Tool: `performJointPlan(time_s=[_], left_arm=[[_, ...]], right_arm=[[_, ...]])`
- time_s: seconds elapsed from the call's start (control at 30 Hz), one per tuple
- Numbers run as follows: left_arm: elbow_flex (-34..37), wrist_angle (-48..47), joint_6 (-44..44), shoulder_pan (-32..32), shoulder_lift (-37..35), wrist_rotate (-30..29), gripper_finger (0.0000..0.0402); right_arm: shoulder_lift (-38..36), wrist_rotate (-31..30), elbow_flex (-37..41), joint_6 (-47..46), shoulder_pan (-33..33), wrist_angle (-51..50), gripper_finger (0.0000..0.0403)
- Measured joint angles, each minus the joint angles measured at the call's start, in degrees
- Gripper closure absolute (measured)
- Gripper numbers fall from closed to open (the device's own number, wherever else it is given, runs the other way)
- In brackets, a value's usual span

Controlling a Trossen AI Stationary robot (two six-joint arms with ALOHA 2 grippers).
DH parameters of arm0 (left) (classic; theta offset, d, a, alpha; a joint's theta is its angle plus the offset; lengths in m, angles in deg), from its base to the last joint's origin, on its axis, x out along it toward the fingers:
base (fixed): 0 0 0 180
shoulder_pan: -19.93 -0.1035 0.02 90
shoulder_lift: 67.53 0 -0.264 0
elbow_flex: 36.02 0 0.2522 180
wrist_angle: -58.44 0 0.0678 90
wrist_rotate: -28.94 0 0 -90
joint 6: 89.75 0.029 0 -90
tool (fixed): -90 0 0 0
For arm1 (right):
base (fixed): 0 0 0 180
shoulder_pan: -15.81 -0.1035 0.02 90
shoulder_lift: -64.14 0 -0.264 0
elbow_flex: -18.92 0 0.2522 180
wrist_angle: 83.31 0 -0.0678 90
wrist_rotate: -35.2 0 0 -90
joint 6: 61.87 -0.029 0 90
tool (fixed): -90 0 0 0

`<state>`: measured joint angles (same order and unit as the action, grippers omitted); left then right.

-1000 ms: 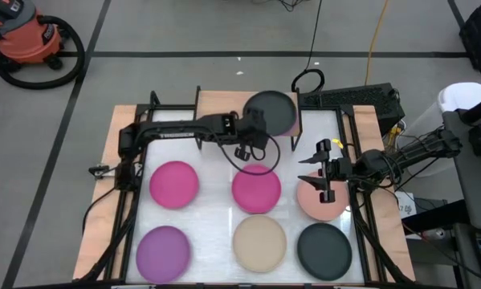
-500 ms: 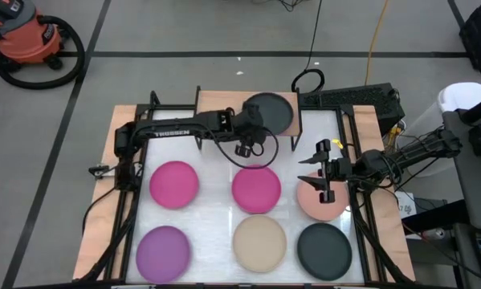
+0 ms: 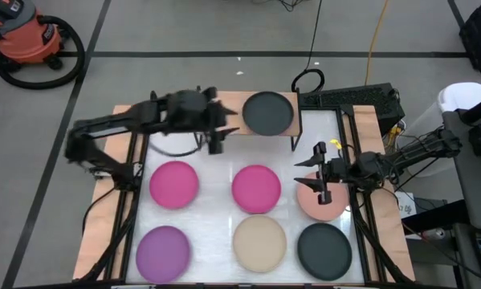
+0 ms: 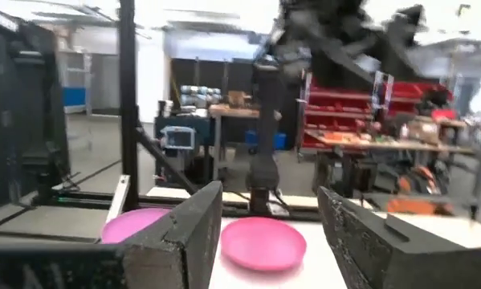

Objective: Place and stack plates onto a shelf
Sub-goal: Stack the light orange plate on top of the black plate on the shelf

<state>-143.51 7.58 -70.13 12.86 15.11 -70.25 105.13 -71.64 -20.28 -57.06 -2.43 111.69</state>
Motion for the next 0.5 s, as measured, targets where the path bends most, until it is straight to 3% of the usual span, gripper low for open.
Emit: performJointPlan(time_s=[0.33, 0.5], left_arm=[[36.17, 29.03, -5.43, 6.58, -25.54, 0.19, 0.0193], [50.52, 41.10, -6.73, 8.69, -33.77, 0.16, 0.0193]], right_arm=[[9.71, -12.73, -11.70, -0.80, -0.87, -14.49, 0.0216], [13.41, -13.35, -20.99, -6.66, -0.37, -28.27, 0.0216]])
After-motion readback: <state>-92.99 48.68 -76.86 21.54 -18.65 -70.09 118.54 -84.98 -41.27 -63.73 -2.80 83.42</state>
